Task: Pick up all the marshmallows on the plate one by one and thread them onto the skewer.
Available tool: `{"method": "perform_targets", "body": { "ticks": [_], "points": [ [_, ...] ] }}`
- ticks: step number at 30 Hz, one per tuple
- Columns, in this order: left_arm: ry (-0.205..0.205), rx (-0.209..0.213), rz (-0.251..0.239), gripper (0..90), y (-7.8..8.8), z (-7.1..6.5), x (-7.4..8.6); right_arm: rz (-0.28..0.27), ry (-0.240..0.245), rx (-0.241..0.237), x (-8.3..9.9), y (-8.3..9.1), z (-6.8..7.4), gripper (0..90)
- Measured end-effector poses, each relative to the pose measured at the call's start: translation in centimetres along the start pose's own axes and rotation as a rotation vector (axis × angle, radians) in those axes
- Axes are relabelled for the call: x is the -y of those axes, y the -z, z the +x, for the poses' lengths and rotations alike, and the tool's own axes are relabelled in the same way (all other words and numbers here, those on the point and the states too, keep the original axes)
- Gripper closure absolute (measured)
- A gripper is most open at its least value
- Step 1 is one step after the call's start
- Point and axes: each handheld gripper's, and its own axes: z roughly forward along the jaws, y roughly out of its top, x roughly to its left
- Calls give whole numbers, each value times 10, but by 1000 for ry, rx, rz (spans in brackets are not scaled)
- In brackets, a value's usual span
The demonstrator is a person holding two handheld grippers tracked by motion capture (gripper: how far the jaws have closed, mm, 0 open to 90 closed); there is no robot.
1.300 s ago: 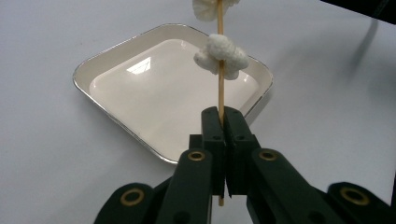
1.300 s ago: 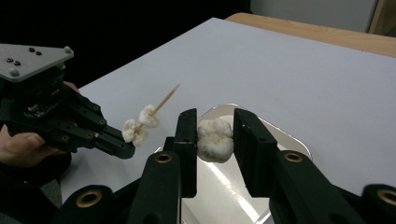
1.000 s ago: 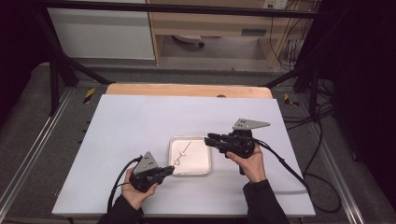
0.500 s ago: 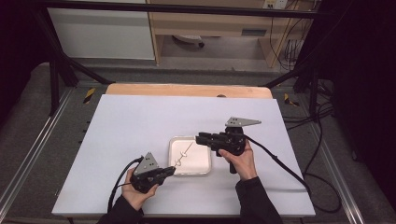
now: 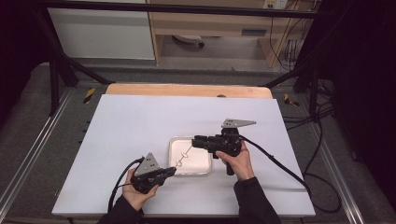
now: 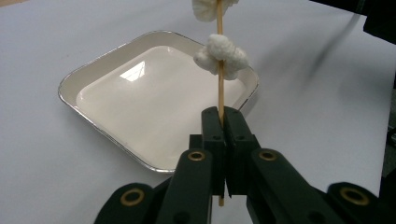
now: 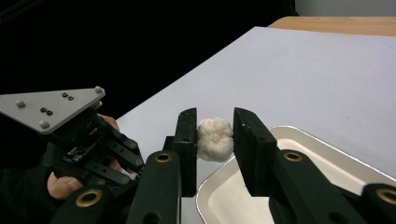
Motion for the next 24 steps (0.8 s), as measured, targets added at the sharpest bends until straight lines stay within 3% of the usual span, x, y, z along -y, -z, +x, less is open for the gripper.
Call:
{"method": "perform_targets", "body": {
  "ticks": [17,24],
  "points": [
    [-40,-7,49,888,-4,-2,2,52,-8,-31,10,-6,4,766],
    [-43,-3,54,888,-5,-3,3,36,-9,-36,17,-8,7,773]
  ]
}}
